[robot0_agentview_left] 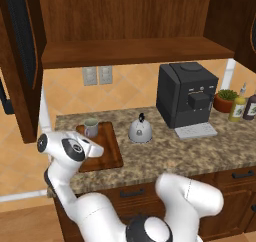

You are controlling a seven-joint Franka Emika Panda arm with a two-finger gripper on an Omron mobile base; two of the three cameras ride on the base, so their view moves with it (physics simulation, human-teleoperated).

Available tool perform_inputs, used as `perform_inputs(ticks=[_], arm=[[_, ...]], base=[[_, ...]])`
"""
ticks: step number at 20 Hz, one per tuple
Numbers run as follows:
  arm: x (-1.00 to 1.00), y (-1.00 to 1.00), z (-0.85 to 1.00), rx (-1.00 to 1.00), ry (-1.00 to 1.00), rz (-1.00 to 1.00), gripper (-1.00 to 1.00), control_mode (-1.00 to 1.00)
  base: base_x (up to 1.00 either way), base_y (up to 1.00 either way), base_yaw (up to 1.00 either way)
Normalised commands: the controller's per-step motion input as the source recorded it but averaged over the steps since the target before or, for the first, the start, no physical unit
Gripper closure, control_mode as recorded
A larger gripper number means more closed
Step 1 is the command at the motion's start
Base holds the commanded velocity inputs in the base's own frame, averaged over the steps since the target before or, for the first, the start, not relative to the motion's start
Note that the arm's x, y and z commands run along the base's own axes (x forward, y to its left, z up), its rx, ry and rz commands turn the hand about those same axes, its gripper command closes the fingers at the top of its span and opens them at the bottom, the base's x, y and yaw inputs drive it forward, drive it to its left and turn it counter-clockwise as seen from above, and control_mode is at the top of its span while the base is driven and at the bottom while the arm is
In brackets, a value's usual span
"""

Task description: Pick the kettle from the counter and place it on the tray. Then pick the mug from the cabinet and place it on the tray. Then close the cabinet doors.

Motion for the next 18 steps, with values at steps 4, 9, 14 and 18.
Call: perform_inputs(ticks=[4, 9, 14, 18], arm=[[-0.36, -0.73, 0.43, 0.0, 0.08, 0.0, -1.0, -1.0], [-0.05, -0.83, 0.48, 0.0, 0.17, 0.0, -1.0, -1.0], [0.09, -0.77, 0.32, 0.0, 0.25, 0.0, -1.0, -1.0], [0.38, -0.7, 0.02, 0.05, 0.27, 0.07, -1.0, -1.0]], base=[[0.0, 0.0, 0.0], [0.0, 0.0, 0.0], [0.0, 0.0, 0.0], [0.0, 0.0, 0.0]])
